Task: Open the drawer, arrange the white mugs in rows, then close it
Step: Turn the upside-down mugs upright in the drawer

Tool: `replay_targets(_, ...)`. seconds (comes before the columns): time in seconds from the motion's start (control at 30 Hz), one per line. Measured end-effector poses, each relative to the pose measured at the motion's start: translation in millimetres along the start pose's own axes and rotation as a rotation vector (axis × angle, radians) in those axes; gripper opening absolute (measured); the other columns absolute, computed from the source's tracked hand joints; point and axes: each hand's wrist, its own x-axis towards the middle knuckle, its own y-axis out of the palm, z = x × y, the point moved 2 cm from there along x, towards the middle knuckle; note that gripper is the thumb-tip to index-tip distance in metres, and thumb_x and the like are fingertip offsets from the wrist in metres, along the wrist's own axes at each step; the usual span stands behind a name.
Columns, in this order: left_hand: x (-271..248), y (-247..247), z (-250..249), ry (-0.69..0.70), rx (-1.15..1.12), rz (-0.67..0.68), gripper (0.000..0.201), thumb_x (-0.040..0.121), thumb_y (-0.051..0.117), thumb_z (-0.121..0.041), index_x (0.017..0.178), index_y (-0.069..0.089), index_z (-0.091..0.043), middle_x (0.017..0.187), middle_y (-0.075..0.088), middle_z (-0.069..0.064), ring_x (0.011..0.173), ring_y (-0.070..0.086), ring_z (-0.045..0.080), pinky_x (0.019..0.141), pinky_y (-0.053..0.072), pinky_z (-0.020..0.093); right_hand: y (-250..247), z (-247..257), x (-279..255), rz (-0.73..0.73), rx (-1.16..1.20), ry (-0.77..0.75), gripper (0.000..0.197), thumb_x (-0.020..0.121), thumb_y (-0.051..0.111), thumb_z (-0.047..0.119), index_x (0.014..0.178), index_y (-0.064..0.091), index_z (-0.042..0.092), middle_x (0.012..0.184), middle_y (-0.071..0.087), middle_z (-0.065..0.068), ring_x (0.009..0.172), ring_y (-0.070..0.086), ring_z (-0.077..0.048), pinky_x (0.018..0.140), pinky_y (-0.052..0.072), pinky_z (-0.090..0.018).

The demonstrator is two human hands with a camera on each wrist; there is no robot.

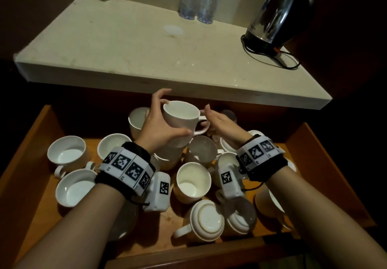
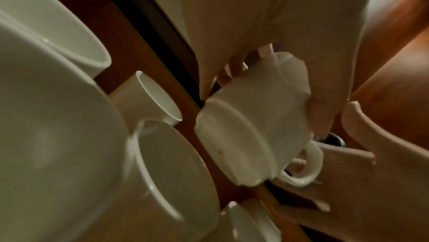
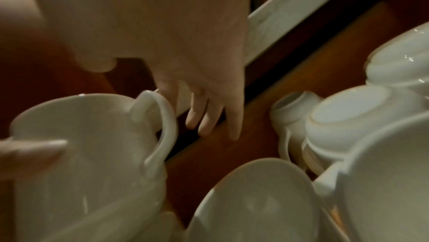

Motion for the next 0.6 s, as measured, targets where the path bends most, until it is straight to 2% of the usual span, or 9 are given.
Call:
replay_targets(0.07,-1.1,0.7,0.6,0.029,0.065,0.01,0.103,0.043,0.085,-0.028,0.122,0.023,-0.05,0.119,0.041,-0.004,0.122,0.043,0.023,0.103,0.04,0.048,2.3,8.8,3.8,-0.153,-0.15,-0.106,0.046,0.101,0.036,0.032,0.113,0.063,-0.002,0.097,0.065,-0.012,0.085,0.061,-0.016,0.075,0.048,-0.032)
replay_targets(0.13,-1.0,0.9,-0.8,0.036,0.069,0.024,0.101,0.044,0.083,-0.029,0.12,0.022,-0.054,0.12,0.042,-0.004,0.121,0.044,0.024,0.102,0.041,0.048,6.7,12.8,8.1,-0.127,-0.209,-0.142,0.04,0.097,0.044,0.037,0.107,0.066,0.004,0.082,0.061,0.006,0.076,0.057,-0.007,0.065,0.046,-0.024)
replay_targets(0.17,-0.7,0.8,-2.1,0.047,0.069,0.029,0.1,0.044,0.081,-0.031,0.119,0.021,-0.056,0.12,0.042,-0.005,0.121,0.044,0.025,0.102,0.042,0.048,8.2,13.6,11.0,-0.091,-0.244,-0.127,0.036,0.095,0.048,0.038,0.104,0.066,0.008,0.081,0.061,0.008,0.076,0.057,-0.006,0.063,0.044,-0.019)
replay_targets(0.27,-0.6,2.7,-4.7,0.091,0.085,0.031,0.098,0.047,0.077,-0.028,0.124,0.021,-0.051,0.117,0.042,-0.008,0.12,0.043,0.025,0.102,0.041,0.047,5.3,17.4,20.5,-0.118,-0.418,-0.085,0.022,0.092,0.055,0.022,0.102,0.067,0.008,0.082,0.063,0.0,0.072,0.059,-0.012,0.045,0.042,-0.009)
replay_targets(0.3,-0.5,3.1,-4.9,0.101,0.084,0.035,0.098,0.049,0.077,-0.026,0.126,0.021,-0.05,0.117,0.042,-0.009,0.121,0.042,0.025,0.104,0.04,0.046,3.6,20.1,23.3,-0.149,-0.479,-0.078,0.021,0.09,0.054,0.017,0.101,0.068,0.007,0.083,0.064,-0.004,0.074,0.061,-0.016,0.046,0.045,-0.013)
replay_targets(0.4,0.4,2.4,-3.6,0.13,0.053,0.035,0.101,0.053,0.079,-0.033,0.13,0.017,-0.053,0.122,0.043,-0.01,0.125,0.041,0.022,0.107,0.037,0.042,0.4,21.3,29.0,-0.223,-0.537,-0.064,0.022,0.086,0.053,0.014,0.099,0.07,0.007,0.091,0.069,-0.013,0.087,0.065,-0.028,0.07,0.053,-0.036)
replay_targets(0.47,2.3,0.7,-2.3,0.128,0.043,0.001,0.093,0.058,0.077,-0.039,0.131,0.021,-0.052,0.129,0.044,-0.005,0.127,0.04,0.02,0.107,0.036,0.038,-2.1,16.8,30.1,-0.294,-0.559,-0.049,0.022,0.087,0.052,0.017,0.099,0.069,0.01,0.095,0.07,-0.012,0.092,0.064,-0.03,0.075,0.05,-0.037)
replay_targets(0.53,4.3,-1.2,-1.1,0.101,0.045,-0.05,0.075,0.069,0.076,-0.029,0.132,0.036,-0.036,0.132,0.046,0.0,0.125,0.042,0.017,0.105,0.037,0.034,-6.2,9.0,29.9,-0.38,-0.596,-0.026,0.022,0.087,0.051,0.02,0.099,0.068,0.013,0.098,0.07,-0.011,0.095,0.063,-0.03,0.075,0.048,-0.034)
replay_targets(0.6,5.9,-3.0,-1.5,0.064,0.026,-0.089,0.05,0.079,0.071,-0.013,0.123,0.048,-0.018,0.129,0.051,0.002,0.117,0.047,0.013,0.097,0.041,0.029,-8.6,-0.3,29.9,-0.431,-0.627,0.007,0.023,0.089,0.049,0.022,0.102,0.066,0.013,0.102,0.07,-0.012,0.099,0.061,-0.032,0.079,0.049,-0.036)
